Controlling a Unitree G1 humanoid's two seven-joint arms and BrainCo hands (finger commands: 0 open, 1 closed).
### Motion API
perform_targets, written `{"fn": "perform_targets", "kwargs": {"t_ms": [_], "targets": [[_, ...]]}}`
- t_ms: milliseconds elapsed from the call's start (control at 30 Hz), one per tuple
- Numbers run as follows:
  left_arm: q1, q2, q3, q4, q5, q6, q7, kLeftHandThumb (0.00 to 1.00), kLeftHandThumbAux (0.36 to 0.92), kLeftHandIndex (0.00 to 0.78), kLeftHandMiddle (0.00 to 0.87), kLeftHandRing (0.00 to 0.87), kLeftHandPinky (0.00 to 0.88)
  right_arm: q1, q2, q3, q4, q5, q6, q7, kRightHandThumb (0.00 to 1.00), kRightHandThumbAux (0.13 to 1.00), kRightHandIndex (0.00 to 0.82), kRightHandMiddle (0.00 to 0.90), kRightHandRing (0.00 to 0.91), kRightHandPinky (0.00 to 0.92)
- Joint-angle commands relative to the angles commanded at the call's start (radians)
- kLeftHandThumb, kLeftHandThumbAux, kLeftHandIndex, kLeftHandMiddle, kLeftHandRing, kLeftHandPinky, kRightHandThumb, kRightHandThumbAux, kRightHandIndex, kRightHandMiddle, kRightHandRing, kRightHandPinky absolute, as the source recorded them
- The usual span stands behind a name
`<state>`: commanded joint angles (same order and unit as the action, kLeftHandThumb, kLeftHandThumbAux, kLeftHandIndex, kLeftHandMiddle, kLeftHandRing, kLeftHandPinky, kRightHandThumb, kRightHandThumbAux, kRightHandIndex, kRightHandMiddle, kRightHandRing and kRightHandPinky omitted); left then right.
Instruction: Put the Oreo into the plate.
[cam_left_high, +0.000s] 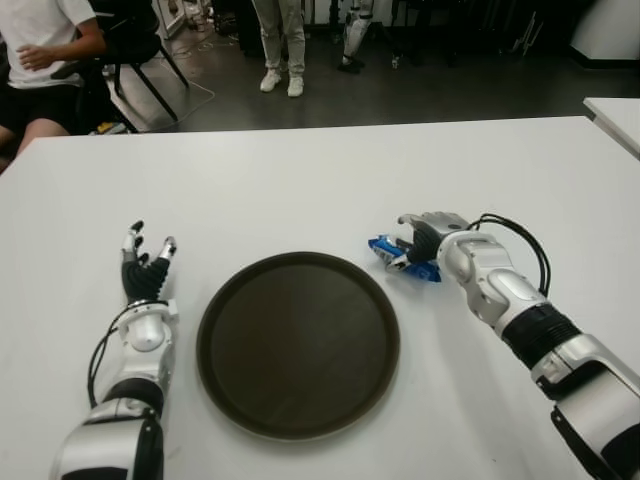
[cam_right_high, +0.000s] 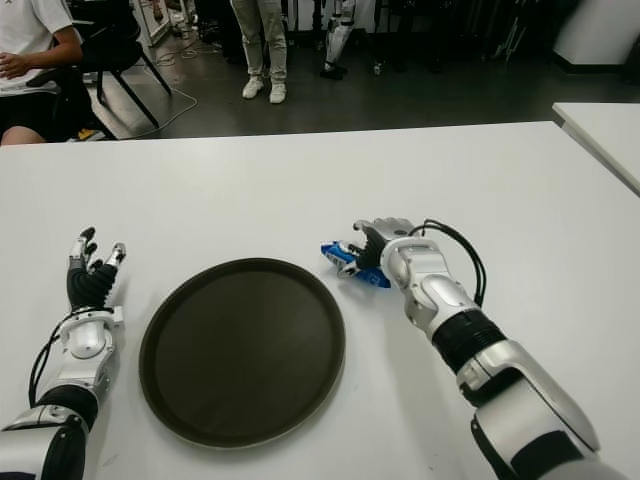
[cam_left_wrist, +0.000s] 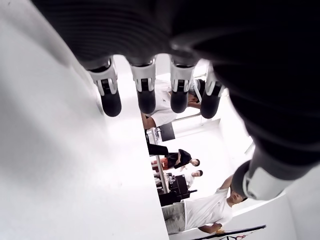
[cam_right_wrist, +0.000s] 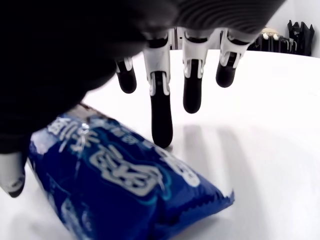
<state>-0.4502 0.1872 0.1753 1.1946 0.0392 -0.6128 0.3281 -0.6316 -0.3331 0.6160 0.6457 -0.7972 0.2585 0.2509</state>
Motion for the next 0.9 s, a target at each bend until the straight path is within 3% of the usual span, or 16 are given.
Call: {"fn": "perform_targets", "kwargs": {"t_ms": [533, 900], "targets": [[0.002, 0.001, -0.001, -0.003, 0.002, 0.001, 0.003, 0.318, 0.593, 0.034, 0.044, 0.018, 0.009, -0.017, 0.023, 0.015, 0.091, 0.005, -0.031, -0.031, 0.0, 0.481, 0.097, 0.159, 0.17, 0.096], [0.002, 0.002, 0.0, -0.001, 0.002, -0.001, 0.005, 0.351, 0.602, 0.045, 0.052, 0.026, 0.011, -0.046, 0.028, 0.034, 0.154, 0.017, -0.075, 0.019, 0.0, 0.488, 0.12, 0.17, 0.177, 0.11]]}}
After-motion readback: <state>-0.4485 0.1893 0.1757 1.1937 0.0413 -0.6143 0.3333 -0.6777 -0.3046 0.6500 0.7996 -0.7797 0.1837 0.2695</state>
